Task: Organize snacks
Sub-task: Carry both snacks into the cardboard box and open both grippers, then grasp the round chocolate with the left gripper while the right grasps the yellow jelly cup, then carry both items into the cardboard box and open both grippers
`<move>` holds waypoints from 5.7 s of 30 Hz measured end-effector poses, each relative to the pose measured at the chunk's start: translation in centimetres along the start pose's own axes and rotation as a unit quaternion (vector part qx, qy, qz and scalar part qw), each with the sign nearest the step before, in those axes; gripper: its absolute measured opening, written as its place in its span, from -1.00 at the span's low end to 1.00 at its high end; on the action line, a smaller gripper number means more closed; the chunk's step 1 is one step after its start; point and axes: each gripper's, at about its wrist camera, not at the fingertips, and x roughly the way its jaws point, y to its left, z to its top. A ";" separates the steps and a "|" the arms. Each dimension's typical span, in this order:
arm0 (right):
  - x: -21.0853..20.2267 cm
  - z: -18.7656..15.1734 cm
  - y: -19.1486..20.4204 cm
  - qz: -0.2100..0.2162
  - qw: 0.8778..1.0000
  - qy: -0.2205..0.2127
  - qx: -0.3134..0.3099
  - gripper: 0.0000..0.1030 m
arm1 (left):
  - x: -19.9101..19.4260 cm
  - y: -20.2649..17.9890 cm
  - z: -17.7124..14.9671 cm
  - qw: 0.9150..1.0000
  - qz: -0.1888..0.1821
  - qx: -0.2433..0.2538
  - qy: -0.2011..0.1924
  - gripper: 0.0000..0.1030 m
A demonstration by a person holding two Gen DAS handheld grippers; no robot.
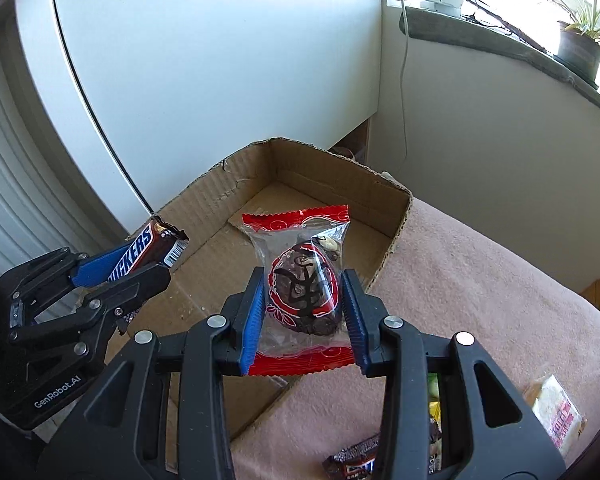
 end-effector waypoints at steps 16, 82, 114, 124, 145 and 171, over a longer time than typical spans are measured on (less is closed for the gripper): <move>2.7 0.9 0.6 -0.001 1.000 0.008 0.001 0.09 | 0.4 1.3 0.1 1.000 0.011 -0.013 0.003 -0.40; -14.3 -24.6 -14.0 -0.190 0.969 -0.031 0.154 -0.13 | 1.8 -18.4 -8.1 0.975 -0.153 0.138 0.082 -0.45; -15.2 -25.1 -14.7 -0.177 0.966 -0.048 0.181 -0.58 | 1.6 -17.9 -8.1 0.973 -0.174 0.127 0.079 -0.55; -15.9 -23.3 -13.2 -0.164 0.970 -0.067 0.165 -0.58 | -0.1 -17.0 -6.8 0.978 -0.171 0.111 0.049 -0.55; -11.7 -11.4 -6.7 -0.088 0.989 -0.091 0.076 -0.58 | -2.2 -7.5 -1.4 0.994 -0.096 0.035 -0.036 -0.55; -4.1 -3.7 1.7 0.015 0.998 -0.067 0.006 -0.58 | -0.6 0.3 1.2 0.998 0.010 0.001 -0.054 -0.55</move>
